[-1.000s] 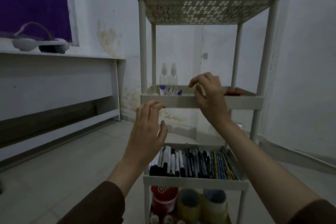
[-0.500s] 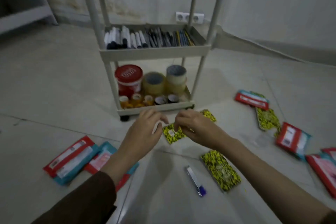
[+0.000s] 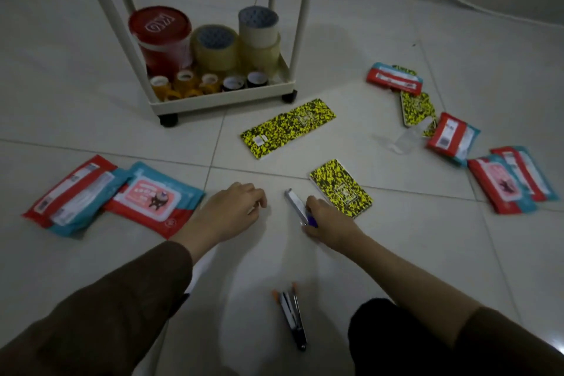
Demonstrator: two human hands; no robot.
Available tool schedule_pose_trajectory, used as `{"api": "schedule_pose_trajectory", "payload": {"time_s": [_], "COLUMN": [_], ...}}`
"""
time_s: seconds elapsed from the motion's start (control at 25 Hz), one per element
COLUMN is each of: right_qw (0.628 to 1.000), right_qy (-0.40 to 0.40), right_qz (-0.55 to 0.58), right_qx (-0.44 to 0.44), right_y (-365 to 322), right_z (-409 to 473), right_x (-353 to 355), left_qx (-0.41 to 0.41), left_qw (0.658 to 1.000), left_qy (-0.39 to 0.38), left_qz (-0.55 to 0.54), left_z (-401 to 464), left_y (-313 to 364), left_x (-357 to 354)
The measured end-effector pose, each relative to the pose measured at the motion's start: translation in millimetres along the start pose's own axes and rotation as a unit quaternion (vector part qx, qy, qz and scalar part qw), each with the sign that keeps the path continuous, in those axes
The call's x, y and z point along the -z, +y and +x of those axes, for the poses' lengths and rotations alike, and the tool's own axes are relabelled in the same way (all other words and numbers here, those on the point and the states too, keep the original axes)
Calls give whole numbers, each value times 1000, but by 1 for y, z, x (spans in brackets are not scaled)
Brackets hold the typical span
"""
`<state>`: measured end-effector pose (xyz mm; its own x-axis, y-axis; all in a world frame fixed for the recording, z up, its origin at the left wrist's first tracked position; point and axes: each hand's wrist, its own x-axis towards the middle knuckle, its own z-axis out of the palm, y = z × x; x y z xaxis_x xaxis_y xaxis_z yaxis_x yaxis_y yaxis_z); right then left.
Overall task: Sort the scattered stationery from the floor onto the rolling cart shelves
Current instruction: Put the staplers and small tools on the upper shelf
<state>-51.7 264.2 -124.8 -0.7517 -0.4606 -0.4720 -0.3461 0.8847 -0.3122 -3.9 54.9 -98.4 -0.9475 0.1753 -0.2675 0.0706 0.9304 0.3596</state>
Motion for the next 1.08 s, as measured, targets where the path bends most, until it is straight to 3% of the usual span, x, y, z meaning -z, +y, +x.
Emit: {"api": "schedule_pose_trajectory", "payload": {"time_s": [0.2,0.36,0.52,0.6,0.68,0.76,0.92,1.08], "right_qw": [994,973,946,972,976,968,978,993], "right_qy": [15,8,93,-2,-186,-251,-140,-53], "right_qz": [93,161,301,234,109,-5,-142,-80], "right_qx": [63,165,74,26,-1,-4,60,64], "right_y": [-7,-21,-36,-34,-34,-39,-56,-65], "right_z": [4,4,-6,-12,-24,-38,-54,-41], "right_x": [11,27,17,8,1,-13,-44,-38], "left_qx": [-67,-47,22,51,80,99,118,136], "left_qw": [995,997,999,997,995,991,981,964], "left_qy": [47,-29,-38,-29,-13,10,52,82], "left_qz": [63,55,-25,-41,-61,-90,-144,-214], "left_z": [0,0,-6,-11,-16,-22,-30,-33], "left_y": [4,9,-1,-14,-27,-36,-46,-58], "left_x": [-3,-9,-13,-12,-11,-10,-10,-4]}}
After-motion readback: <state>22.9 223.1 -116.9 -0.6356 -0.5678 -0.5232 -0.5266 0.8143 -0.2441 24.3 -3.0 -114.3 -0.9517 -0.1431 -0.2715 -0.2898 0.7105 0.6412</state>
